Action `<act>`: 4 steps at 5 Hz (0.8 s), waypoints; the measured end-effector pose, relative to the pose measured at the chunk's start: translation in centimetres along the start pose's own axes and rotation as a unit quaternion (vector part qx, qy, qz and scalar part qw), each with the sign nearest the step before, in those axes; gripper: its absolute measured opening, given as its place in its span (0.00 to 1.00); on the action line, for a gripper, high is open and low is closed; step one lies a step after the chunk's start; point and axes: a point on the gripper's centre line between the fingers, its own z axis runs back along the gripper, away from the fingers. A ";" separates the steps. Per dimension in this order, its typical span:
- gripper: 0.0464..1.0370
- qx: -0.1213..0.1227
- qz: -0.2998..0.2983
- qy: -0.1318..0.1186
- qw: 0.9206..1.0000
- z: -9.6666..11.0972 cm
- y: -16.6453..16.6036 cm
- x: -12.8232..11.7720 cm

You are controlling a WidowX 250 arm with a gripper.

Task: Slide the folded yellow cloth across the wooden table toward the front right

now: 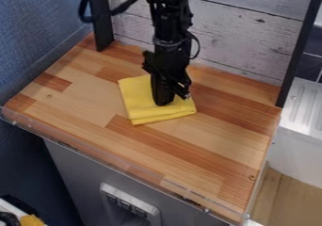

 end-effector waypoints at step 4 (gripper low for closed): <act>0.02 -0.006 0.110 -0.011 0.994 0.1 -4.3 2.0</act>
